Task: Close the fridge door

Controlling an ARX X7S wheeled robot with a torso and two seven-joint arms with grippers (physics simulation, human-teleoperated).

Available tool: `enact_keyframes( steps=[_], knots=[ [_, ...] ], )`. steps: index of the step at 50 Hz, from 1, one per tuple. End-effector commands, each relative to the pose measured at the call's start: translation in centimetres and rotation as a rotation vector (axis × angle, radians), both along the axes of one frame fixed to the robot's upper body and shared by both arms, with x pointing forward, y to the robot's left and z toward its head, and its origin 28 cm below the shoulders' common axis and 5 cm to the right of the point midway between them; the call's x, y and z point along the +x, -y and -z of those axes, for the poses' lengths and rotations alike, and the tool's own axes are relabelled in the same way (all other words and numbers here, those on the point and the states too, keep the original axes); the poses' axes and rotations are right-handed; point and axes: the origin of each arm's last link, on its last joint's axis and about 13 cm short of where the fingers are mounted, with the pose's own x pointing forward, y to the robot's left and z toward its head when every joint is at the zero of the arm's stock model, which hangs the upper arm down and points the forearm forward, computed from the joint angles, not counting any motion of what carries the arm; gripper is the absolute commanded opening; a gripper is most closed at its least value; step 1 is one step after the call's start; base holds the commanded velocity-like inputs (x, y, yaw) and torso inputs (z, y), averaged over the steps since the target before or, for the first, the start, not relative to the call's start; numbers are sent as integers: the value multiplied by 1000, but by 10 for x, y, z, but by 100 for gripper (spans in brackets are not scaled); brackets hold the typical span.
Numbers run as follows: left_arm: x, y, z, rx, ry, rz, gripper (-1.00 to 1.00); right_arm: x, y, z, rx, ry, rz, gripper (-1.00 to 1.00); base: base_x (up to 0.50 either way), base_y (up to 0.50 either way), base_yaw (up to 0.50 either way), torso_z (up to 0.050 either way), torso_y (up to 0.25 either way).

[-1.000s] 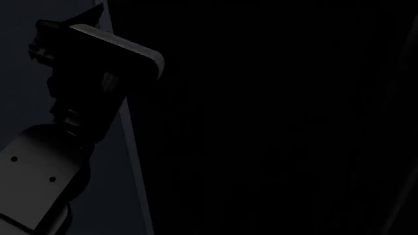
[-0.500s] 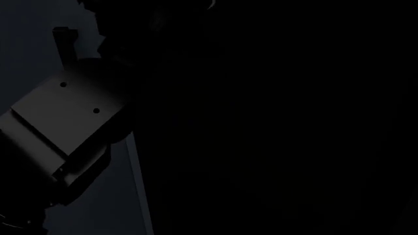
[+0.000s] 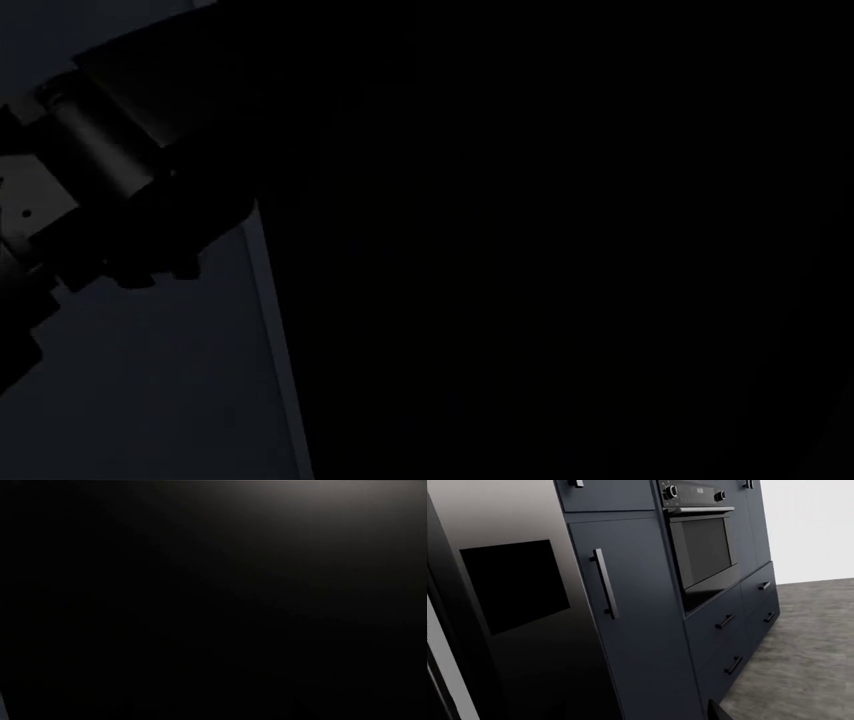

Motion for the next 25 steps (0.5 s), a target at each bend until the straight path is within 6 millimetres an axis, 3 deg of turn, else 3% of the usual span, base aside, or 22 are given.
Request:
enact_keyframes(
  steps=[1, 3, 25],
  knots=[
    [8, -13, -19, -119, -34, -84, 100, -7, 3, 2, -1, 6, 12, 100, 10, -3, 0, 0, 0],
    [9, -14, -22, -140, -25, -89, 100, -6, 2, 2, -4, 4, 8, 100, 0, 0, 0, 0, 0],
    [1, -7, -38, -115, 55, -90, 100, -3, -5, 5, 2, 3, -30, 100, 4, 0, 0, 0, -250]
  ],
)
